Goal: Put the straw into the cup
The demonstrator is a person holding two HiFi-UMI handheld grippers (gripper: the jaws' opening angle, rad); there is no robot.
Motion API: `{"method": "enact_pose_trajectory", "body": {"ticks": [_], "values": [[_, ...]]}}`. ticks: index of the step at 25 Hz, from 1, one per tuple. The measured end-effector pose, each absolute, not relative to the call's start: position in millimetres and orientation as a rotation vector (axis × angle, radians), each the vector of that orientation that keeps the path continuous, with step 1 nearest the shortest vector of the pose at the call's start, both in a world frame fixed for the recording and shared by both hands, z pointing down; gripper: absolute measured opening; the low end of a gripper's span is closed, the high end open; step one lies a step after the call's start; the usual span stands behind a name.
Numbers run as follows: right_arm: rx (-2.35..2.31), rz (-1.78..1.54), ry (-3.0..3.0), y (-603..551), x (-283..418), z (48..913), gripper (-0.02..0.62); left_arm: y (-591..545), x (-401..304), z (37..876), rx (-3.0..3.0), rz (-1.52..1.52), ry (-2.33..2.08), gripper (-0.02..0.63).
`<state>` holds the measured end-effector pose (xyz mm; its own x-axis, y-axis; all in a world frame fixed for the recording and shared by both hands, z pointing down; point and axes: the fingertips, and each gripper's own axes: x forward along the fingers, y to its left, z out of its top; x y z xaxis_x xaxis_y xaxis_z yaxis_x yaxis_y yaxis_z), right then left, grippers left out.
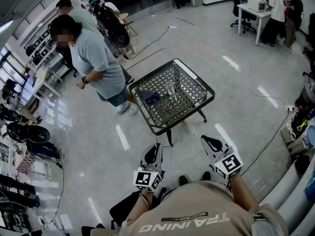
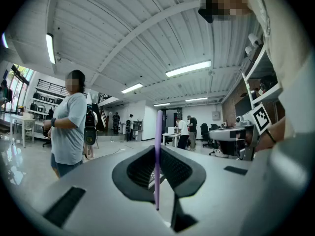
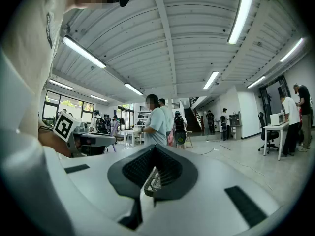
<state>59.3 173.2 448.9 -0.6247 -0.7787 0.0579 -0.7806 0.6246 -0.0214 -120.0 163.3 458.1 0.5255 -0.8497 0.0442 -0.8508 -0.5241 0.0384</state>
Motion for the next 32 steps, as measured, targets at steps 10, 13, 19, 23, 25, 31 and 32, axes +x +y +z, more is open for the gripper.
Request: {"method": "enact_pose_trajectory", "body": {"ticks": [10,13,19,23,25,31,32], "values": [[1.356,0.066,-2.775,168.6,54.8,456.5,0.015,153.4,-130.9,462.0,2.701,0.016,-1.517,0.041],[1.376,0.035,-2.750,168.4,61.7,458.6,0.017,155.4,-126.5,461.5,2.698,0.001,-1.527,0.041],[1.409,0.070,-2.740,159.3,47.7,460.6,0.017,148.8,-140.8,462.2,2.703,0.020,-1.512,0.041],[1.421,0.109,-2.730,155.1,30.3,465.9,0.017,144.8,-155.8,468.2,2.696,0.049,-1.488,0.041],[1.426,0.122,-2.719,152.5,22.3,470.0,0.017,141.7,-164.1,468.2,2.703,0.044,-1.480,0.041],[1.435,0.138,-2.701,154.3,10.1,485.4,0.017,129.5,-178.1,477.4,2.716,0.035,-1.461,0.041],[1.440,0.149,-2.696,154.3,9.1,487.8,0.017,126.5,-178.1,479.2,2.714,0.034,-1.451,0.041]]}}
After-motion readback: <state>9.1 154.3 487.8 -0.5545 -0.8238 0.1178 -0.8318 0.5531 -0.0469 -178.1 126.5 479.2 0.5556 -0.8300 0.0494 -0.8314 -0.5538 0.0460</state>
